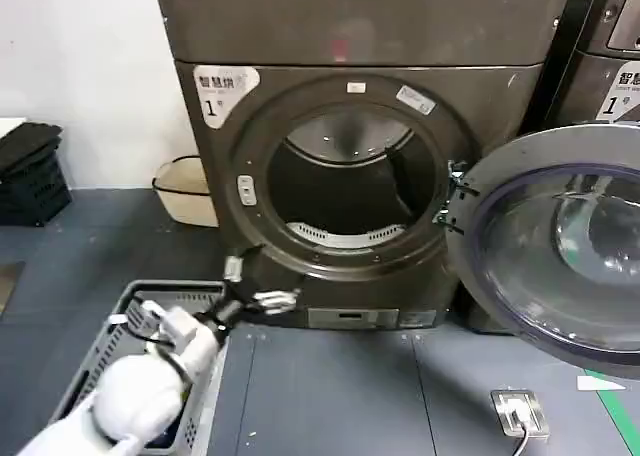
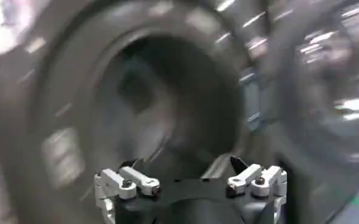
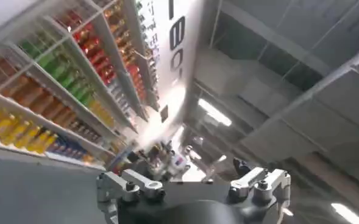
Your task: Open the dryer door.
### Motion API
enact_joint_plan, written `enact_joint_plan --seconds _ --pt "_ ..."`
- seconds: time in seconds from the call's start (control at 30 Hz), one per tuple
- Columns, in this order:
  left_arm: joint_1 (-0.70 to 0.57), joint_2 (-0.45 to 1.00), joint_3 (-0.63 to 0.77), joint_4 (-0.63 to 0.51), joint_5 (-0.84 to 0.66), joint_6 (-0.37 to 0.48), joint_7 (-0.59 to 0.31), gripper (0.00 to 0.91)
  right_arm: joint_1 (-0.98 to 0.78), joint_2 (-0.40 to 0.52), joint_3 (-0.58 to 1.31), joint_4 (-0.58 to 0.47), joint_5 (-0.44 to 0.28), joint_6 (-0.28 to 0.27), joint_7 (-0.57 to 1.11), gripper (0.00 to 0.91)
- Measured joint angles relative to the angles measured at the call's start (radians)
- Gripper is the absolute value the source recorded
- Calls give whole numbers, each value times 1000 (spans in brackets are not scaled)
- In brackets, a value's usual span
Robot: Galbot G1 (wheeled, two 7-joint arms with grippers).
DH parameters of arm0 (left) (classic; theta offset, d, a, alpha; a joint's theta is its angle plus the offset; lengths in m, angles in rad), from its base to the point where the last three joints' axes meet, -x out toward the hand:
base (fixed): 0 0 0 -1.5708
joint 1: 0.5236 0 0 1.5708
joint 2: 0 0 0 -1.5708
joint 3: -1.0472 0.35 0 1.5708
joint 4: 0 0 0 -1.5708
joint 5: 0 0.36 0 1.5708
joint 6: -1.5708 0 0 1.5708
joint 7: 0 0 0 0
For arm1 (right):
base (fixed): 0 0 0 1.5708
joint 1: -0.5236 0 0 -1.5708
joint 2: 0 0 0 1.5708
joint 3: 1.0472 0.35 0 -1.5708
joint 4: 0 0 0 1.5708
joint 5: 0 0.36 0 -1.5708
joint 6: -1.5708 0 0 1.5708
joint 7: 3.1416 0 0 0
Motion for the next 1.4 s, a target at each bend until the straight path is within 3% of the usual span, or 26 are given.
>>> enact_joint_plan --seconds 0.2,0.3,0.47,0.73,0.93,1.2,1.4 --pt "69 22 -160 -3 -256 263 -243 907 29 -27 -45 -19 -1 1 -1 907" --pt "108 34 -218 -2 -395 330 -366 907 43 -38 -67 -22 -1 1 -2 907" --pt "186 58 -308 14 -628 336 -554 907 63 -43 -100 -19 -2 2 -7 907" --pt "249 83 -380 65 -1017 336 -776 907 72 -43 -132 -18 -1 3 -9 907" --pt "224 109 -379 111 -1383 335 -1041 907 72 -48 -134 -20 2 5 -10 907" --pt "144 183 -333 159 -1648 335 -1174 907 77 -34 -155 -4 2 21 -15 907" --pt "62 247 -289 208 -1744 335 -1183 907 79 -26 -162 1 2 29 -21 907"
